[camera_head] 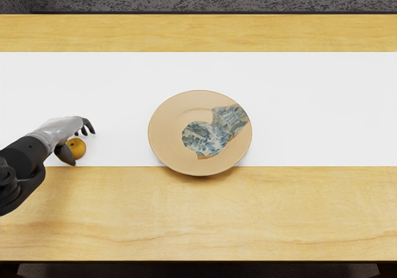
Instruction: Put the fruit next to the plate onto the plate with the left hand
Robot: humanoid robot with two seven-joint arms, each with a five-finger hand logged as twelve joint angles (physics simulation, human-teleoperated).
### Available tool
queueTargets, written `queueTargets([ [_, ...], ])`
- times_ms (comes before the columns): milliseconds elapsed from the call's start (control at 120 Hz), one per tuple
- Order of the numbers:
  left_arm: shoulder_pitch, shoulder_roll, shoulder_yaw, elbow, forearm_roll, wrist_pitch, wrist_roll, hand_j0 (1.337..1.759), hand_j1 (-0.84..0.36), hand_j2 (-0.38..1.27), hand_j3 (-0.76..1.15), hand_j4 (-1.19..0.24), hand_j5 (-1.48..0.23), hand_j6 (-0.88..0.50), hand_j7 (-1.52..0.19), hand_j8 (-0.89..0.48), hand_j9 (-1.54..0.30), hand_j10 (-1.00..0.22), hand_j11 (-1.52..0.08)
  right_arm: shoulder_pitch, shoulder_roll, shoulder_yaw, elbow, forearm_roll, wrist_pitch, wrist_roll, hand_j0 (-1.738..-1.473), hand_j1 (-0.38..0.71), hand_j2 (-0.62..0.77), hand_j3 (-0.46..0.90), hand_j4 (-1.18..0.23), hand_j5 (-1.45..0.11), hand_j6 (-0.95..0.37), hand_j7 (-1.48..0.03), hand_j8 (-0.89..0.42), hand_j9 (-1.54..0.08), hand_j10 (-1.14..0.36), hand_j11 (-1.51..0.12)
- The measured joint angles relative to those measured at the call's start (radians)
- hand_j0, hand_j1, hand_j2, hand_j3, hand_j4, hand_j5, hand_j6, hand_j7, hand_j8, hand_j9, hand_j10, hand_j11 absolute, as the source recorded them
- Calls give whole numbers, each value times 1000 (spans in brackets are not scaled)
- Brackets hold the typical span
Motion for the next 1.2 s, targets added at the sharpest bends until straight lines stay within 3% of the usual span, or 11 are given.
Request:
queueTargets([
  [308,2,4,9,2,-1,1,0,1658,-241,131,0,-504,-653,-505,-652,-505,-652,-504,-652,0,0,0,0,0,0,0,-1658,-349,0,0,0,0,0,0,0,0,0,0],
  [808,-7,5,8,14,-12,-1,0,1655,-299,348,0,-672,-895,-471,-894,-431,-895,-656,-893,0,0,0,0,0,0,0,-1658,-349,0,0,0,0,0,0,0,0,0,0],
  [1075,-100,-10,-18,25,-34,-50,0,1656,-318,530,0,-672,-936,-495,-914,-462,-916,-695,-909,0,0,1,0,0,0,0,-1658,-349,0,0,0,0,0,0,0,0,0,0],
  [1200,-110,-59,-73,25,-54,-94,0,1656,-300,432,0,-669,-945,-480,-915,-452,-918,-687,-913,0,0,3,-1,1,0,0,-1658,-349,0,0,0,0,0,0,0,0,0,0],
])
